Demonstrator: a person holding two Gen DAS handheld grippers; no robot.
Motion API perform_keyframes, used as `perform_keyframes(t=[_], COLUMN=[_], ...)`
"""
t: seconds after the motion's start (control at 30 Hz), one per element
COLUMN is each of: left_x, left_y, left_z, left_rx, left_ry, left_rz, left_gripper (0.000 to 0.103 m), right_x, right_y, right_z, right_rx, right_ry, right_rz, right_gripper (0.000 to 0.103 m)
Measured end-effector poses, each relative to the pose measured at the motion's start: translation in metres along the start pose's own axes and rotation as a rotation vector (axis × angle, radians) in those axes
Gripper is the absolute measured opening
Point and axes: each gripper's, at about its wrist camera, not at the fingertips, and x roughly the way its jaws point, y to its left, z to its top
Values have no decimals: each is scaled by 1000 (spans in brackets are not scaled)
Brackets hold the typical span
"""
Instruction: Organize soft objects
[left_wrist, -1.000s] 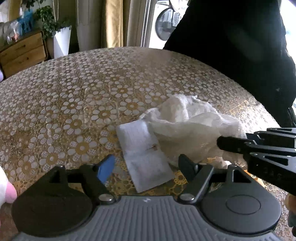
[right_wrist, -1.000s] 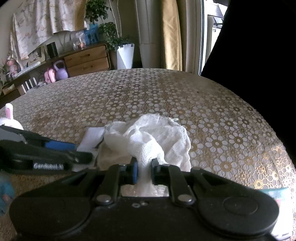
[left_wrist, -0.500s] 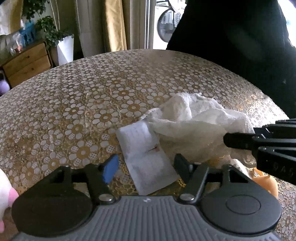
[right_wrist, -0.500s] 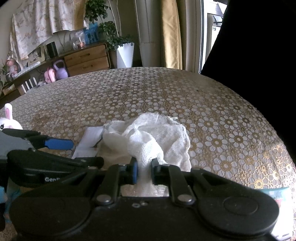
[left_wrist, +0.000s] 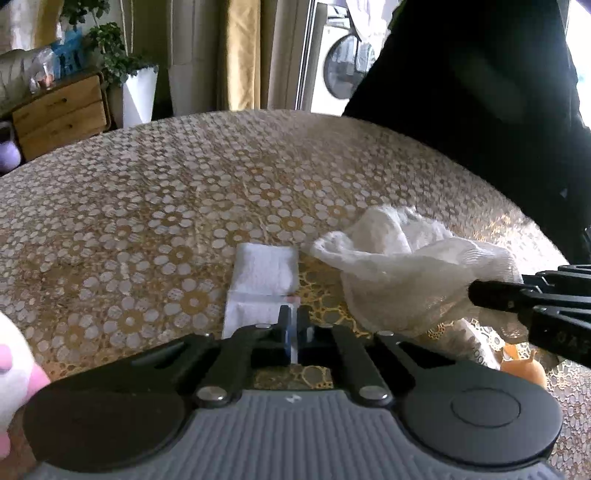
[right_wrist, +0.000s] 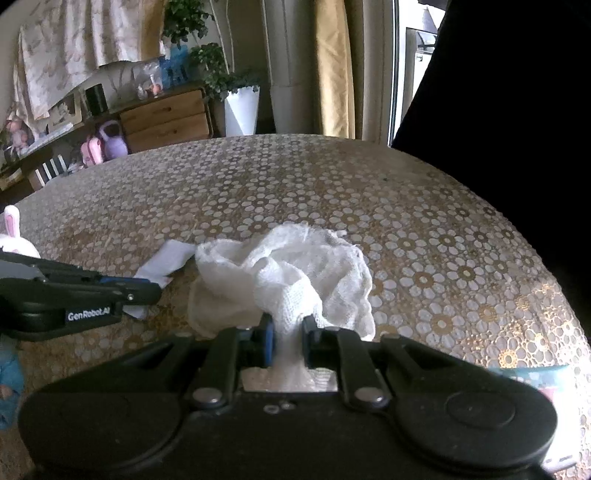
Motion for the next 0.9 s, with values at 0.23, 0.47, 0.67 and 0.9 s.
perform_keyframes(t=[0.23,0.47,0.67,0.9], left_x=[-18,-5,11,33], left_y=[12,13,19,9], left_z=[2,7,15,22], left_rx=[15,15,-6,70], left_ry=[-2,48,44,45], left_rz=[-50,-45,-31,35], left_gripper=[2,5,75,75], right_x=[-22,-14,-7,2], right_y=[5,4,2,-3], right_z=[2,2,0,-1], right_rx=[-15,-12,-15,-15], right_ry=[-44,-19,0,20], right_rz=[6,3,17,28], right_gripper=[12,12,12,12])
